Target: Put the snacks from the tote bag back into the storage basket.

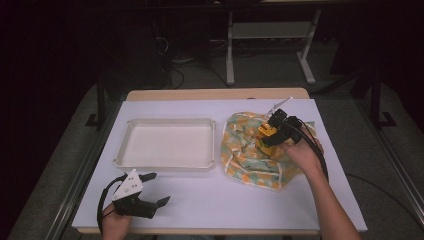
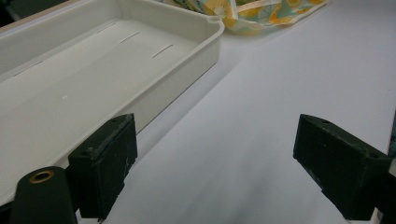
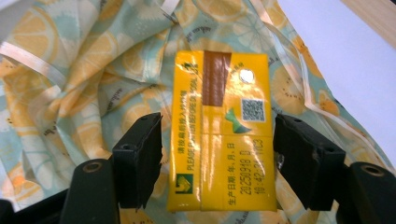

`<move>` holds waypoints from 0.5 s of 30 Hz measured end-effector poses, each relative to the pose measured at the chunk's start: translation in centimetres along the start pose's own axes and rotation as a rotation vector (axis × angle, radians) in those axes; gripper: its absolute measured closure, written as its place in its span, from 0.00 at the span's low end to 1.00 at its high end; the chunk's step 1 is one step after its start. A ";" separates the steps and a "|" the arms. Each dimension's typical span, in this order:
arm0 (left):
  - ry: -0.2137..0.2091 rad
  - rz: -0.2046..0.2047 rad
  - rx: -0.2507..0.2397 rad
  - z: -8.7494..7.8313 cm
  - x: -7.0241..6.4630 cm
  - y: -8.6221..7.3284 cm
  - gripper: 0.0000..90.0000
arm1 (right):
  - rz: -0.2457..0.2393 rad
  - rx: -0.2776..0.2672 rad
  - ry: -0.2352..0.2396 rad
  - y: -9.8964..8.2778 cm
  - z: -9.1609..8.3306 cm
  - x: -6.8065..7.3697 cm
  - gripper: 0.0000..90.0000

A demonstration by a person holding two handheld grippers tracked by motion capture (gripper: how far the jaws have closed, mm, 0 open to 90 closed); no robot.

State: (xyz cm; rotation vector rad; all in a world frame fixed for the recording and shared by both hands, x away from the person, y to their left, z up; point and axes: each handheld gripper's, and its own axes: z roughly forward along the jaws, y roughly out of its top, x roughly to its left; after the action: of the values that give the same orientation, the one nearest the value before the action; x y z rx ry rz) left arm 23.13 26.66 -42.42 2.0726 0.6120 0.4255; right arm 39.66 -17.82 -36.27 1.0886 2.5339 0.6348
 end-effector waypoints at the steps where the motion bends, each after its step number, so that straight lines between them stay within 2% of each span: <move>1: 0.000 -0.001 0.000 0.0 0.0 0.0 0.15 | -0.001 -0.003 0.000 -0.1 0.1 -0.1 0.37; 15: -0.001 -0.001 -0.001 0.0 0.0 0.0 0.15 | 0.002 0.008 -0.012 0.0 0.6 -0.2 0.43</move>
State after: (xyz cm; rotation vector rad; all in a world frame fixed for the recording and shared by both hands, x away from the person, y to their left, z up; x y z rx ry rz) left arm 23.16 26.68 -42.44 2.0718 0.6122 0.4241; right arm 40.06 -17.75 -36.76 1.0950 2.5275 0.6170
